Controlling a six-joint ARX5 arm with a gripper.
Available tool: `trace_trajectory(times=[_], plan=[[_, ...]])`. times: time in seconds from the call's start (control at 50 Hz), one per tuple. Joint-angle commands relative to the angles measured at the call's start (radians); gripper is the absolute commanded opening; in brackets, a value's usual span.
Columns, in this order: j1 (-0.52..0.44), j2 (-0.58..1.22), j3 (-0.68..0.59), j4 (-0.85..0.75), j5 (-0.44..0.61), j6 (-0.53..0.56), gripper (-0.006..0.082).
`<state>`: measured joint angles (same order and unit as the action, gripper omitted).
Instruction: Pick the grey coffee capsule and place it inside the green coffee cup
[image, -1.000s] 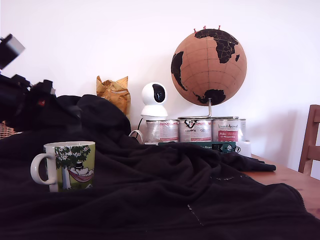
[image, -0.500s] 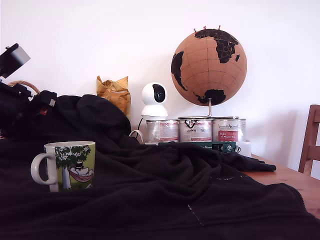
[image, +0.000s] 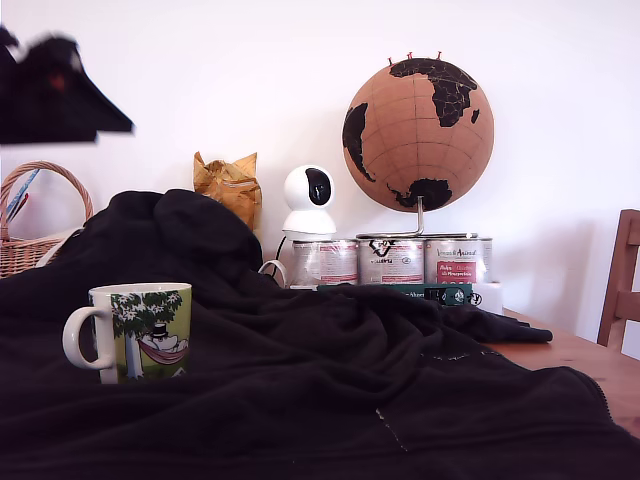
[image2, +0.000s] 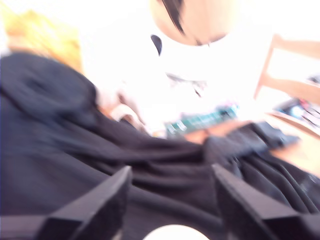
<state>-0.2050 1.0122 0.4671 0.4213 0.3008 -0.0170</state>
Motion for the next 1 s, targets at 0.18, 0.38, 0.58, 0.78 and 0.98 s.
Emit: trace_trajectory(times=[0.18,0.38,0.58,0.78,0.98], plan=[[0.008,-0.241,0.006,-0.203,-0.232,-0.001,-0.0019],[0.037,-0.393,0.006,-0.333,-0.320,-0.001,-0.0019],[0.061,-0.516,0.006,-0.408,-0.428,0.000,-0.0019],[0.083,-0.589,0.006,-0.430,-0.469,0.019,-0.0019],[0.085,-0.603,0.006,-0.428,-0.494,0.019,-0.0019]])
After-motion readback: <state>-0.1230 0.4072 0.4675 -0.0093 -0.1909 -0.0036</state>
